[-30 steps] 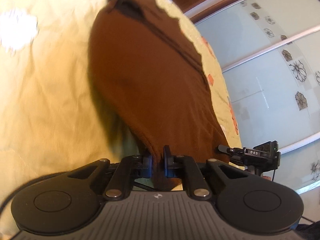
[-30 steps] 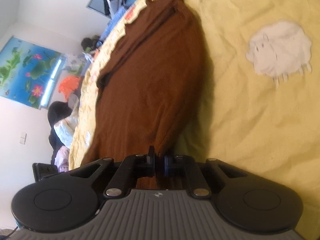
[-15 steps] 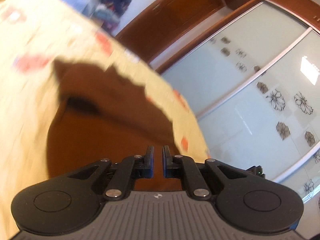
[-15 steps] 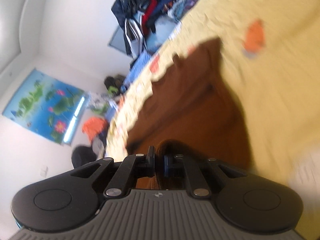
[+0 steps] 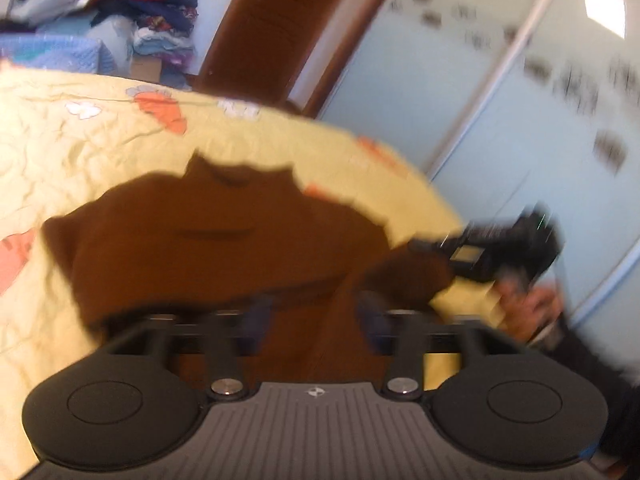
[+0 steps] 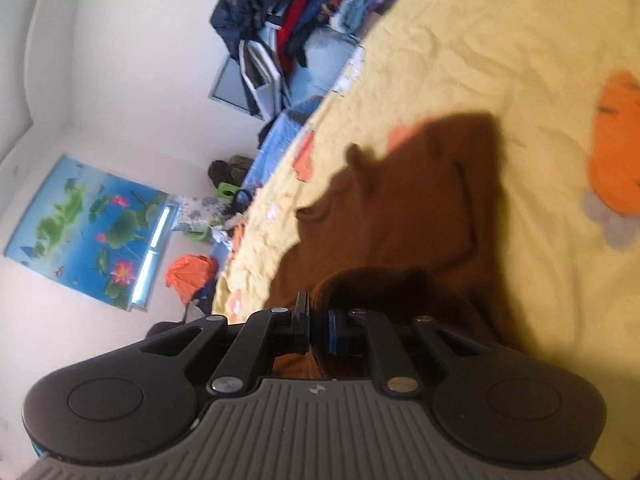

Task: Fold small clothes
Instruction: 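Grasp the strip end with both tools and lift it over toward the collar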

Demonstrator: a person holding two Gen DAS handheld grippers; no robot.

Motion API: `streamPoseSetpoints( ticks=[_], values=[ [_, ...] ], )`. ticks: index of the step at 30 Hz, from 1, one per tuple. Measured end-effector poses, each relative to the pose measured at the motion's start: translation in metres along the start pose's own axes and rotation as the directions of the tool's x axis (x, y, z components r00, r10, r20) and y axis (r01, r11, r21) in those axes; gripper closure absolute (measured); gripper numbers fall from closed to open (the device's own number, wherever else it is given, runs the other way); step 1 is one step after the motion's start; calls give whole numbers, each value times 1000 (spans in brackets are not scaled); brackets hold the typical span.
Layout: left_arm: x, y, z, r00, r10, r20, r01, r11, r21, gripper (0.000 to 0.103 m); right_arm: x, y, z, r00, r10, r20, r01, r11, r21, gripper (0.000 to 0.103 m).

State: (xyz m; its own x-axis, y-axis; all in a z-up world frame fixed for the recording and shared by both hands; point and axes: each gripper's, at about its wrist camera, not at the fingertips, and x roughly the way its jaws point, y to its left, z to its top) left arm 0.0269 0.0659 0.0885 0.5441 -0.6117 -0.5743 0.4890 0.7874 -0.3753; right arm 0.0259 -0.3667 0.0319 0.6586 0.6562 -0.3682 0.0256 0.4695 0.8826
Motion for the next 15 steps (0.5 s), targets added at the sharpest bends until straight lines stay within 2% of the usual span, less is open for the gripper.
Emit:
streamPoseSetpoints(
  ticks=[2,7,9,11,15],
  values=[
    [6,-10,-19,999,18,-26,-16,998,66,21,-5,-7,-2,1000,-12,1,12,1000,14,87],
    [43,-30,-39,983,26,-180,0,989,146,25,-9,-8,-4,1000,-19,-1,19,1000,15,87],
    [51,-35,-40,976,51,-211,-16,986,166,67,-11,-5,-5,1000,-16,-2,16,1000,7,87],
    [51,-36,-40,975,62,-211,-28,986,162,71,-13,0,-4,1000,-19,-1,19,1000,-10,87],
    [38,-29,-34,984,29,-176,-8,993,117,72,-18,-2,-4,1000,-23,5,23,1000,-12,87]
  ],
)
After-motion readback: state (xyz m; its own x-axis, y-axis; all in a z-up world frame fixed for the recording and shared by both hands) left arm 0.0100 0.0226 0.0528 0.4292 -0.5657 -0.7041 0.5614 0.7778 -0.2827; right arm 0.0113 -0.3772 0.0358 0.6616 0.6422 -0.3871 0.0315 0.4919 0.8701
